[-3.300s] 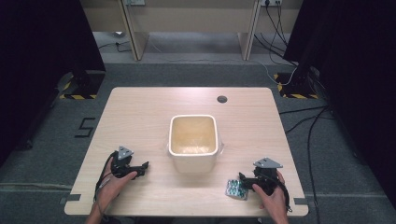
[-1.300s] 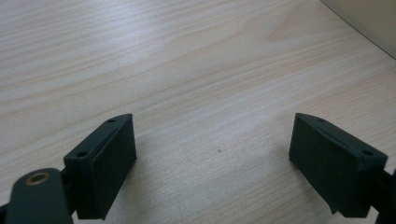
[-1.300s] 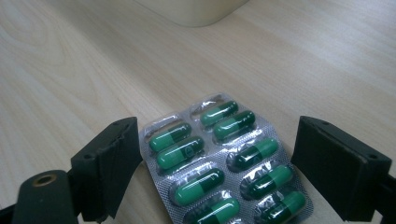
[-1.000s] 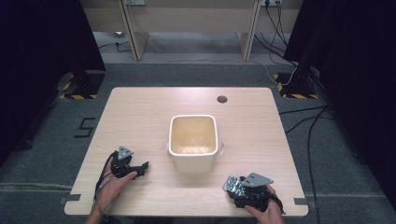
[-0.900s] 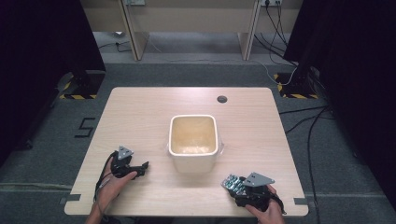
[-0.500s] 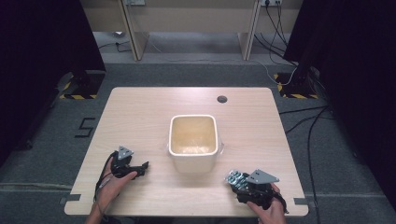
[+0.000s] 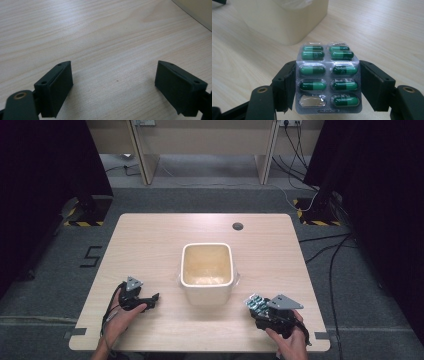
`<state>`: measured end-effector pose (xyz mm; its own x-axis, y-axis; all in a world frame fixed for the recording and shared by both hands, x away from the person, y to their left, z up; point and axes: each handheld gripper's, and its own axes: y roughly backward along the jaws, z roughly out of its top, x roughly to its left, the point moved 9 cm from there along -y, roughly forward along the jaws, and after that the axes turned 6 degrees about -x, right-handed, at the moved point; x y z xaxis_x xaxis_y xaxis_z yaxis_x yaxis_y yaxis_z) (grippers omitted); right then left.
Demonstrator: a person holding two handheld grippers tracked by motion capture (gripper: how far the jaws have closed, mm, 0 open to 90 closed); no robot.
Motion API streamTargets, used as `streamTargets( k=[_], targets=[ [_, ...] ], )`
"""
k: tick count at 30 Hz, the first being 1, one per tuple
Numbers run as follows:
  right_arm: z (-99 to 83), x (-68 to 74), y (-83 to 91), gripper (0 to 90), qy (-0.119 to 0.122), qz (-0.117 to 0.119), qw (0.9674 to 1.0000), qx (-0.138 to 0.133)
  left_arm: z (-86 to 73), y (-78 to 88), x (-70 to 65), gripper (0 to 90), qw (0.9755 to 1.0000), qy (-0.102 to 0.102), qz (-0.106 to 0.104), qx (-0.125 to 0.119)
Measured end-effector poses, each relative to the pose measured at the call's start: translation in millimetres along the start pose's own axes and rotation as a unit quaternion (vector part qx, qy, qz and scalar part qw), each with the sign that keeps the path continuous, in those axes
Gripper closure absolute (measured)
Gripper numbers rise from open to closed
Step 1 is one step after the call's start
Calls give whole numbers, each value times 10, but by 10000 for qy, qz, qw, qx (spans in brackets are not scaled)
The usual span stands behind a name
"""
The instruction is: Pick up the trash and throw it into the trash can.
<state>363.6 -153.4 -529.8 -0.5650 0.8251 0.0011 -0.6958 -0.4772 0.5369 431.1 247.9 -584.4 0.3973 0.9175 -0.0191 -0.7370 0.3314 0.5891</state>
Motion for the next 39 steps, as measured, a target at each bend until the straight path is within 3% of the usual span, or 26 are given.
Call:
streamTargets(
  k=[19, 39],
  targets=[
    [595, -21, 109, 346, 134, -122, 9996, -216, 2, -2, -2, 138, 10000, 16, 1, -13],
    [1107, -16, 106, 346, 202, 28, 9987, -467, 2, -2, -2, 137, 10000, 15, 2, -13]
  ],
)
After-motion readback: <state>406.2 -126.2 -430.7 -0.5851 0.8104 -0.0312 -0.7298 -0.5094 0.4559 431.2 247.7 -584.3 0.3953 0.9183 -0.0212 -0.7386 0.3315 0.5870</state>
